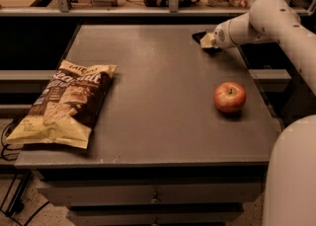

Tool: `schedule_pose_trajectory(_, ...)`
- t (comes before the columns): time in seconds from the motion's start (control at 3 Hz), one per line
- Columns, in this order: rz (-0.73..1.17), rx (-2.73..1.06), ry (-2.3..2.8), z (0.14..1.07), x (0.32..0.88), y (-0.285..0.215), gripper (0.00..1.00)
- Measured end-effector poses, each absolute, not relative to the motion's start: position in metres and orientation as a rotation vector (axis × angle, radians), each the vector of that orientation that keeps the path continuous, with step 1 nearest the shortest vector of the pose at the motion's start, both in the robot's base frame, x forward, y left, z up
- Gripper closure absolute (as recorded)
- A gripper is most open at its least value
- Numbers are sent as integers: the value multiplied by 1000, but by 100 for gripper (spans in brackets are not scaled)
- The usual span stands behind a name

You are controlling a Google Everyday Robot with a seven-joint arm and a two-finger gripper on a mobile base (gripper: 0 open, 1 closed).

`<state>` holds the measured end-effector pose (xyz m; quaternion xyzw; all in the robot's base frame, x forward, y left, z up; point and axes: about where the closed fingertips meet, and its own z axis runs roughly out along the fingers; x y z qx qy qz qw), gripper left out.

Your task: Move rxbar chocolate near brown chip bag

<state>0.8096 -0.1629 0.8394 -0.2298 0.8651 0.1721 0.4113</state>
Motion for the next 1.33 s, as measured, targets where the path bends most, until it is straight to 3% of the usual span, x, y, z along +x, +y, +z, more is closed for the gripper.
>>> schedule_pose_trajectory(0.67,433,-578,2177,839,810,-163,100)
schedule_pose_trajectory(1.33,433,-579,2177,839,810,-163,59)
